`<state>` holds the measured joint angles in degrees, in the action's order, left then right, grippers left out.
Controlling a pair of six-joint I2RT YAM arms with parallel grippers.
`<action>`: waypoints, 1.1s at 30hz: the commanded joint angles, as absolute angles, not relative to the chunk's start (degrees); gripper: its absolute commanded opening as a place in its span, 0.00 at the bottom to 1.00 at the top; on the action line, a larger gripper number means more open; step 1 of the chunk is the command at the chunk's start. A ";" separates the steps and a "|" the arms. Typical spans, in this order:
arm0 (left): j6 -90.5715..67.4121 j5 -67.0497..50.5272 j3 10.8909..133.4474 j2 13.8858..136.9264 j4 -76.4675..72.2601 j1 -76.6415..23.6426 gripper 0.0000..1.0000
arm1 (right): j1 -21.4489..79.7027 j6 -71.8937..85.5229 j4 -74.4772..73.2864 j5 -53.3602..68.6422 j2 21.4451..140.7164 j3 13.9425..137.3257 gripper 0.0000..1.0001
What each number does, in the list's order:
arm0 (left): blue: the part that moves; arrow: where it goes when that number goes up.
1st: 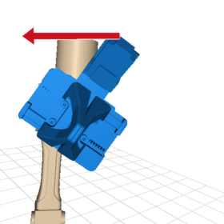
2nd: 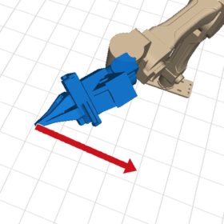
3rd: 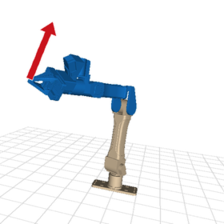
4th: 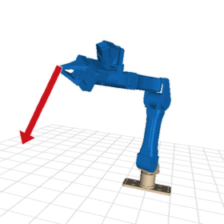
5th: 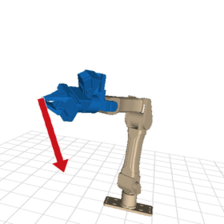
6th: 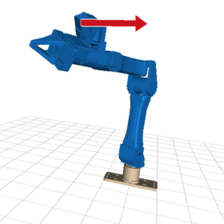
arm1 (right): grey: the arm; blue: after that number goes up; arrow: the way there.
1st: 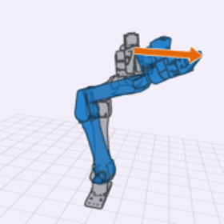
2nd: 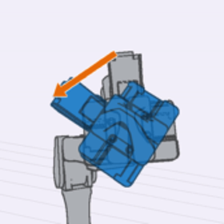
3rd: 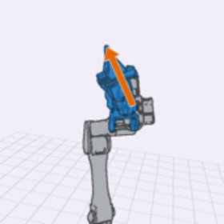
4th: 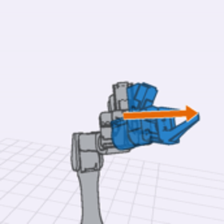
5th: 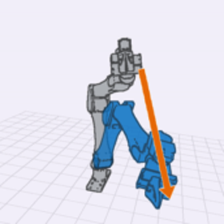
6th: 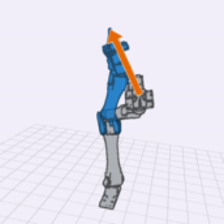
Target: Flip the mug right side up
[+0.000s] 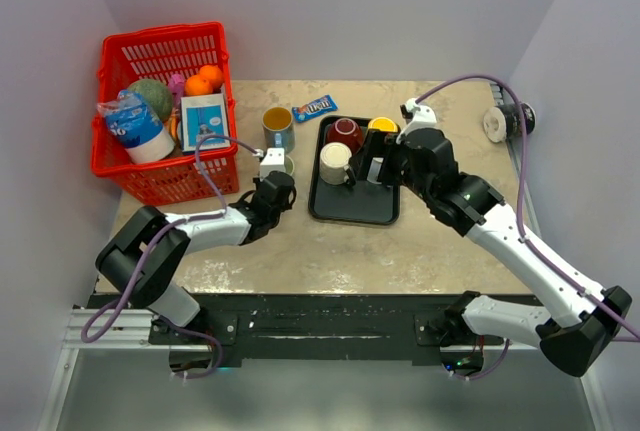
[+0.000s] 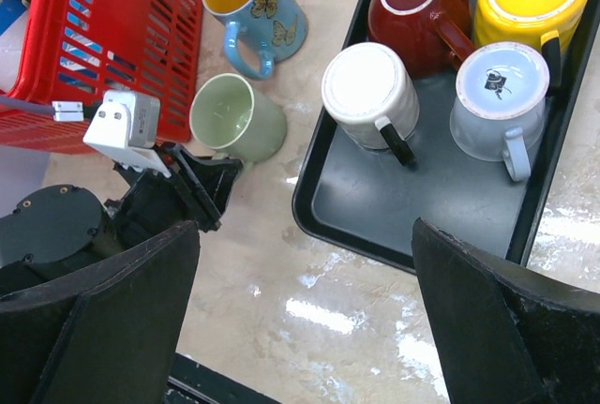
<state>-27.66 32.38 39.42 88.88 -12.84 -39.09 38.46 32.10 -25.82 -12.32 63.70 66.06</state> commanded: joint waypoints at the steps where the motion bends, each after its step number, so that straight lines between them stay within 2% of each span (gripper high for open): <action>1: -29.09 35.42 40.43 89.56 -16.09 -39.11 0.27 | 37.88 31.99 -24.96 -12.31 63.81 65.83 0.99; 3: -29.27 35.60 40.60 88.95 -15.30 -39.11 0.39 | 37.88 31.90 -25.75 -11.52 64.60 66.00 0.99; 4: -29.35 35.51 40.43 88.51 -14.94 -39.11 0.48 | 37.79 31.56 -25.93 -11.17 64.86 66.01 0.99; 6: -29.53 35.25 40.25 86.93 -14.33 -39.20 0.57 | 37.88 31.55 -25.84 -10.55 65.39 65.74 0.99; 7: -29.62 34.98 40.43 86.31 -13.80 -39.29 0.68 | 37.79 31.29 -25.67 -9.94 65.56 65.39 0.99; 10: -30.14 33.41 42.44 84.03 -9.07 -39.37 0.80 | 37.79 29.89 -24.96 -8.70 66.27 65.13 0.99; 15: -31.11 30.76 43.50 76.84 -3.01 -41.04 0.89 | 37.88 25.50 -22.42 -5.81 70.04 64.78 0.99; 17: -31.64 29.62 43.77 74.63 -1.15 -41.48 0.99 | 37.79 22.86 -21.19 -4.58 73.64 65.21 0.99; 21: -32.69 27.95 44.21 67.79 3.59 -41.66 0.99 | 37.79 15.49 -19.16 -3.69 81.72 67.14 0.97; 27: -30.42 25.23 45.61 58.21 4.13 -41.66 0.99 | 37.79 9.24 -19.51 -8.78 93.24 73.82 0.93; 33: -28.74 23.73 48.77 54.49 5.44 -41.66 0.99 | 37.79 8.17 -17.42 -13.09 101.06 76.38 0.88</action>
